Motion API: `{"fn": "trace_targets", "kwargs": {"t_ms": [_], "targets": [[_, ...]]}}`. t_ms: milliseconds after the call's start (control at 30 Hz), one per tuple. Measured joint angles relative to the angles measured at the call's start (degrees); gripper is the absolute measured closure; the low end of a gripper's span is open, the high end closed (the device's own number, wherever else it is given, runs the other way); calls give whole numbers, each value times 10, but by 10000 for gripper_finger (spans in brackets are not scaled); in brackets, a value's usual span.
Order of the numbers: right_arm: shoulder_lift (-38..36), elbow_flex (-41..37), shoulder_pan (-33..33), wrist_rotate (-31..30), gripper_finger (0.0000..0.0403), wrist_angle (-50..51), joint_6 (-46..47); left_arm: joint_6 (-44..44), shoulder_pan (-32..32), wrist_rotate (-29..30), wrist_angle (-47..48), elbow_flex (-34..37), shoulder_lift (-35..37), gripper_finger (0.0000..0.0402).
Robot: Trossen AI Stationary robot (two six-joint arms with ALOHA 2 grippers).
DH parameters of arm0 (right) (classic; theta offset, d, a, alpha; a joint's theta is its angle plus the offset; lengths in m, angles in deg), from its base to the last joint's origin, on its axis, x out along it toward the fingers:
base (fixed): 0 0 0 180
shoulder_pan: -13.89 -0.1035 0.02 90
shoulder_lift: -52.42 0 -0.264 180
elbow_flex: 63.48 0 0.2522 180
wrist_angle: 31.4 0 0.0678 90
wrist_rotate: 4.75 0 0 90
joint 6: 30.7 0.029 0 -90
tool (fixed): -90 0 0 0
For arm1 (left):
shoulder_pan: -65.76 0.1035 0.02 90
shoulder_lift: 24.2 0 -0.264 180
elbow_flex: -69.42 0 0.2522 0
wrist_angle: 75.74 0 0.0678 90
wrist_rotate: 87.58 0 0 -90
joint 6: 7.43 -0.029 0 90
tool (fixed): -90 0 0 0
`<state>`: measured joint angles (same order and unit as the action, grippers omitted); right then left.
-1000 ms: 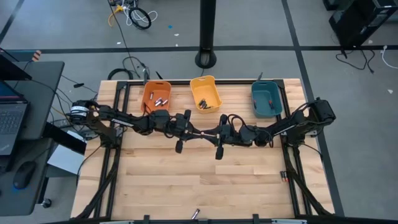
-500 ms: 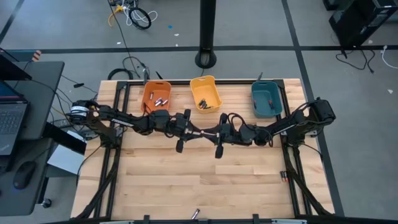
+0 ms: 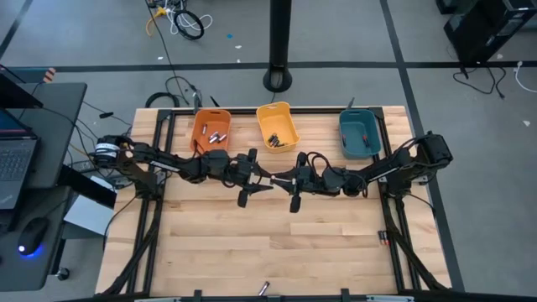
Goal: Sort batteries
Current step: Put the orange battery into the blue bin
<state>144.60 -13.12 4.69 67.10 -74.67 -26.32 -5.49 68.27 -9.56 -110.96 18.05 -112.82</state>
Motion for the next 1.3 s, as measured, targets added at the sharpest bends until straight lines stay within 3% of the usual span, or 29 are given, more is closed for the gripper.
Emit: {"fn": "trace_targets", "kwargs": {"t_ms": [900, 1133, 1300], "targets": [[-34, 2, 10, 23, 337, -1, -16, 1, 1, 60, 13, 3, -2, 218], [-104, 1, 24, -6, 339, 98, -32, -5, 1, 58, 35, 3, 0, 222], [-195, 1, 51, -71, 340, 273, -28, -17, 0, 66, 43, 3, 0, 248]]}}
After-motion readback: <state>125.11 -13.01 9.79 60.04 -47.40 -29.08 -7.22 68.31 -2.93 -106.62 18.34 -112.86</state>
